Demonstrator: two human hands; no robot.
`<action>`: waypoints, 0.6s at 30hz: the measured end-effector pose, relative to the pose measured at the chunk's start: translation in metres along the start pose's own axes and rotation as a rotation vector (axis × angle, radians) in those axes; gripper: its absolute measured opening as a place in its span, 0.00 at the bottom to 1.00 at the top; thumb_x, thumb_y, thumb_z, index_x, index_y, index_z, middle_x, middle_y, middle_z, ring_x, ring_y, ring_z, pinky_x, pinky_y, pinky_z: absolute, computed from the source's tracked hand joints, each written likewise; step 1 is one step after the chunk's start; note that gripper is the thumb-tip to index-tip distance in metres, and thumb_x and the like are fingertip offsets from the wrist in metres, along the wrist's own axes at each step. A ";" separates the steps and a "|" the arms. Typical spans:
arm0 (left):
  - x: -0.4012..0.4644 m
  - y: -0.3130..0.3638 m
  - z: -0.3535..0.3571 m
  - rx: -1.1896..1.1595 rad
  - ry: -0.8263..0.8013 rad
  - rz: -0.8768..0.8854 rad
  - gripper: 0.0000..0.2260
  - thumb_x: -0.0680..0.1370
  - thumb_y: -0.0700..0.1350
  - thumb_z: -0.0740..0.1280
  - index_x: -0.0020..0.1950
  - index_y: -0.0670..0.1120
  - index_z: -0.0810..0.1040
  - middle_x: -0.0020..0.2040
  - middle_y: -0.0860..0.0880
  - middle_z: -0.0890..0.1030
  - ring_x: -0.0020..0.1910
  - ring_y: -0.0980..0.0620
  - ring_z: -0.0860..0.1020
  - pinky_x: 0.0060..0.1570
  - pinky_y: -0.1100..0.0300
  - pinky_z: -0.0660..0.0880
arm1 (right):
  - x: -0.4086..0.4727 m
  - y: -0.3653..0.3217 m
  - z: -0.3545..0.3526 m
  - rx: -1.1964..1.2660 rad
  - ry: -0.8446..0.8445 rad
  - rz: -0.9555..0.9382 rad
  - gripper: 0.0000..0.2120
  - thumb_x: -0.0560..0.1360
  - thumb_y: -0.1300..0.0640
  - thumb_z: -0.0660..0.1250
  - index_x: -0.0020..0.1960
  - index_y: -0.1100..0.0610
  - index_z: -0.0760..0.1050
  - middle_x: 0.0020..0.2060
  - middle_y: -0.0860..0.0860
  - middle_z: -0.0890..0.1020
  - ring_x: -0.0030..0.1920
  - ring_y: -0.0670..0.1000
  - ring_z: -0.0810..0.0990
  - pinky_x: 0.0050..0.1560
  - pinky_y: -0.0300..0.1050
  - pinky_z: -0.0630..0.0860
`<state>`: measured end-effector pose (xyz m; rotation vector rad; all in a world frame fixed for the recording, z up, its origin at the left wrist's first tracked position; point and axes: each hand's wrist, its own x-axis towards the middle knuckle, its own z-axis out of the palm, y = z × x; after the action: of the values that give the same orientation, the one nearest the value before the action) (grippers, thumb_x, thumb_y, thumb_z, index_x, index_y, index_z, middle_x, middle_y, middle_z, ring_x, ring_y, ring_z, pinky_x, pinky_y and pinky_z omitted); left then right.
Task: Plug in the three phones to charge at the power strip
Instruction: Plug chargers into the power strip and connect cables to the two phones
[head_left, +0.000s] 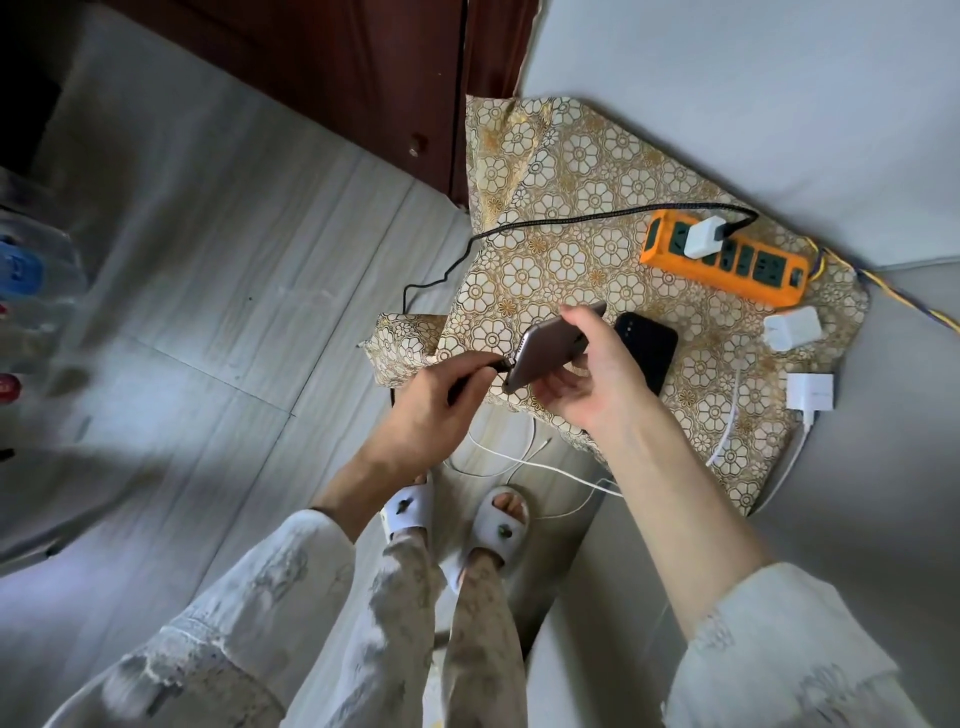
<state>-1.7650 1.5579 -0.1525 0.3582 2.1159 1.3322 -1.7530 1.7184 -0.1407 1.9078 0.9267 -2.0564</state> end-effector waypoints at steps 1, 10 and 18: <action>-0.001 0.000 0.000 0.010 0.000 -0.005 0.09 0.78 0.42 0.61 0.54 0.45 0.79 0.28 0.64 0.75 0.27 0.64 0.70 0.29 0.75 0.63 | -0.002 0.001 -0.001 -0.001 -0.004 0.004 0.14 0.67 0.52 0.72 0.45 0.58 0.70 0.42 0.56 0.76 0.46 0.53 0.77 0.49 0.49 0.77; -0.011 0.002 -0.001 0.358 0.097 0.027 0.10 0.77 0.46 0.62 0.53 0.48 0.80 0.48 0.47 0.83 0.44 0.42 0.79 0.43 0.49 0.76 | -0.012 0.013 0.006 -0.064 0.046 -0.128 0.16 0.68 0.56 0.71 0.52 0.58 0.72 0.43 0.56 0.76 0.47 0.54 0.77 0.42 0.52 0.80; -0.020 0.004 0.000 0.312 0.153 0.072 0.14 0.75 0.46 0.59 0.49 0.42 0.81 0.43 0.43 0.83 0.40 0.41 0.79 0.41 0.51 0.73 | -0.016 0.022 0.010 -0.130 0.072 -0.187 0.11 0.67 0.54 0.73 0.40 0.56 0.71 0.37 0.53 0.77 0.39 0.49 0.77 0.38 0.48 0.80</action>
<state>-1.7498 1.5493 -0.1424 0.4771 2.4675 1.0959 -1.7467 1.6915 -0.1321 1.9030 1.2670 -1.9798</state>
